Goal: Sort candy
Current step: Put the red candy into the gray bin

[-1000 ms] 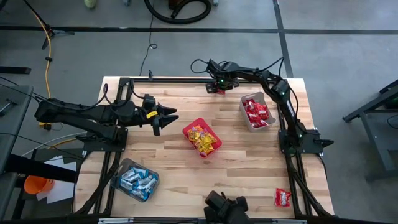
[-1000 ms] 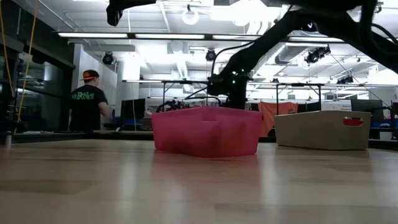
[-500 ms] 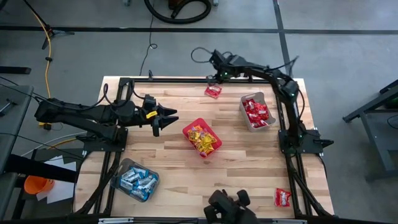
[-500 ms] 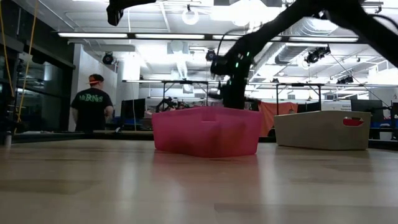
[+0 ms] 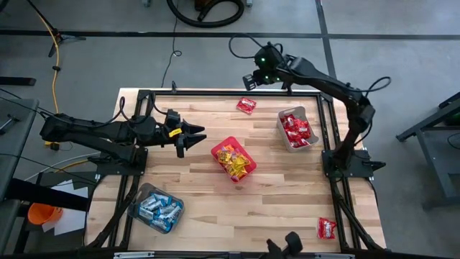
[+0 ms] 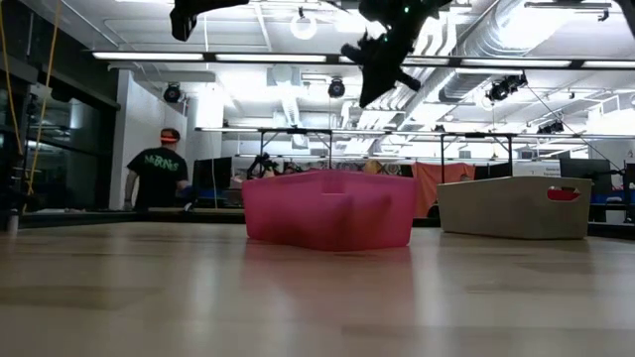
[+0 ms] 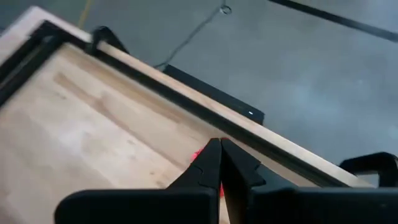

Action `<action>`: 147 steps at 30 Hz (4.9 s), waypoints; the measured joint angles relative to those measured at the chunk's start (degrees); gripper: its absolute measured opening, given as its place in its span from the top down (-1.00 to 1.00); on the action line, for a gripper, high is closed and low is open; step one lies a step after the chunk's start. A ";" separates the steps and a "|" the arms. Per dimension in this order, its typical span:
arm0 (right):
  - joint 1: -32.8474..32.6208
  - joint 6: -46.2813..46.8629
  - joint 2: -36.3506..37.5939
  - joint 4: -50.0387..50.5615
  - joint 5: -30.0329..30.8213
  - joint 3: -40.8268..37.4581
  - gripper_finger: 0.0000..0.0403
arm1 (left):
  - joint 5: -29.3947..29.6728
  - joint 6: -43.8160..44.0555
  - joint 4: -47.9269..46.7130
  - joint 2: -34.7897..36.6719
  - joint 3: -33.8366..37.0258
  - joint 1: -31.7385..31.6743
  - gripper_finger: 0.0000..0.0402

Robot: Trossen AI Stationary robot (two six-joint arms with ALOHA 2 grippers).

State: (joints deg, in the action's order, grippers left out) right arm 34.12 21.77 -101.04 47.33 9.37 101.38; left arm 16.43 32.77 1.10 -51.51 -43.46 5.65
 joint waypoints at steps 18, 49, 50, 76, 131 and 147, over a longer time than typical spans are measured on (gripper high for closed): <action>-0.60 -5.36 -10.23 5.57 -4.96 -0.07 0.99 | 0.37 0.20 0.00 0.00 0.00 0.00 0.01; 2.33 -7.05 -30.03 3.97 -9.02 0.33 0.02 | 0.94 0.13 0.00 0.00 0.00 0.00 0.01; 2.33 -7.05 -29.79 4.26 -8.17 0.25 0.19 | 0.99 0.13 0.00 0.00 0.00 0.00 0.01; 0.71 -13.12 2.14 10.45 -4.89 -0.09 1.00 | 2.20 -1.49 -0.10 0.00 0.00 0.00 0.01; -19.24 31.77 42.71 21.79 8.53 -47.91 0.67 | 2.18 -4.39 0.18 -0.02 0.00 -4.61 0.01; -19.30 23.36 46.64 18.53 -24.45 -44.57 -0.22 | 0.06 -4.79 0.13 -0.02 0.00 -4.59 0.01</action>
State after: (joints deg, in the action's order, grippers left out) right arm 14.82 45.13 -54.40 65.87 -15.08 56.82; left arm 16.49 27.98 1.23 -51.53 -43.46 1.06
